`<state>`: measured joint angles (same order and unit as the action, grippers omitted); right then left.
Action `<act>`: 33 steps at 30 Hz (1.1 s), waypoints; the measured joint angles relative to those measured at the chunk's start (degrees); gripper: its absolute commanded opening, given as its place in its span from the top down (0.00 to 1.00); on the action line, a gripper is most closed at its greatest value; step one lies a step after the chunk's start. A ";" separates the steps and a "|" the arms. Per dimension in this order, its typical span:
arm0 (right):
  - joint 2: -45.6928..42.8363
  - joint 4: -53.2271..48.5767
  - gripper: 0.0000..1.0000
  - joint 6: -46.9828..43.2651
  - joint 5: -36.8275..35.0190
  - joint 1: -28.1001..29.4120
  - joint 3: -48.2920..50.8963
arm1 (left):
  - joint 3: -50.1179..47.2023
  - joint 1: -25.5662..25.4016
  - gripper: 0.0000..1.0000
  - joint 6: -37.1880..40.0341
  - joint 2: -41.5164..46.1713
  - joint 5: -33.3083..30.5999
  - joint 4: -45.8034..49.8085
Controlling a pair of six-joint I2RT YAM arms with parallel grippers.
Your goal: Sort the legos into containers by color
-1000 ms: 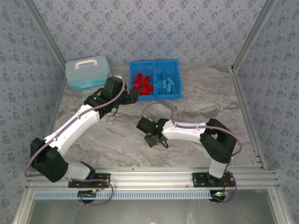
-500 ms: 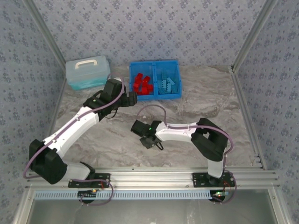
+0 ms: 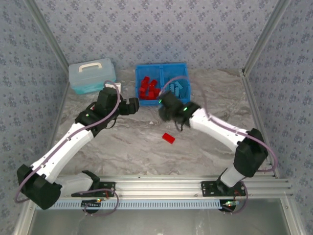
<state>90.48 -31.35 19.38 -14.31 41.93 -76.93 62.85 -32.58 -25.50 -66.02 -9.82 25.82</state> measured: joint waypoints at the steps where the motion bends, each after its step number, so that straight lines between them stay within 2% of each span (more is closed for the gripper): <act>1: 0.85 1.09 0.75 -0.81 -0.04 -2.97 -2.14 | -0.13 0.00 0.01 0.24 0.37 0.59 -0.31; 3: 6.19 2.67 0.74 -2.84 0.00 -9.66 -9.35 | -0.17 -0.02 0.01 0.83 0.57 2.69 -0.63; 5: 13.05 3.82 0.74 -4.48 0.35 -13.51 -16.22 | -0.35 -0.22 0.01 0.94 0.50 4.39 -0.59; 11: 35.85 0.79 0.71 -7.50 2.97 -17.49 -37.57 | -0.92 -5.57 0.01 0.48 -1.46 5.77 0.94; 14: 42.45 -3.13 0.58 -7.93 4.24 -17.79 -44.52 | -1.49 -9.42 0.01 -0.59 -4.15 5.53 2.34; 17: 43.78 -6.86 0.42 -8.46 5.16 -17.79 -47.45 | -2.75 -13.66 0.01 -1.40 -7.76 5.11 2.97; 19: 42.56 -7.56 0.35 -8.61 5.44 -17.75 -48.19 | -3.19 -16.06 0.01 -1.62 -10.97 5.09 3.39; 22: 37.77 -7.96 0.34 -8.92 5.68 -17.75 -46.47 | -2.75 -19.17 0.01 -1.57 -17.31 5.09 3.82; 25: 29.24 -7.72 0.33 -8.92 5.90 -17.75 -41.22 | 0.42 -21.84 0.01 -1.05 -25.20 4.61 4.85; 28: 17.55 -6.10 0.21 -8.61 6.14 -17.66 -32.44 | 5.51 -24.24 0.01 -0.02 -32.87 4.20 4.87; 31: 5.35 -3.82 0.03 -8.37 6.14 -17.57 -22.69 | 9.25 -25.57 0.01 1.05 -38.88 4.22 3.72; 33: -1.29 -2.80 0.00 -8.37 6.08 -17.59 -17.44 | 10.80 -25.70 0.01 2.10 -42.34 4.24 2.95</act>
<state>89.19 -34.15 11.00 -8.23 24.34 -94.37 73.65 -58.28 -23.40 -108.36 -5.58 28.77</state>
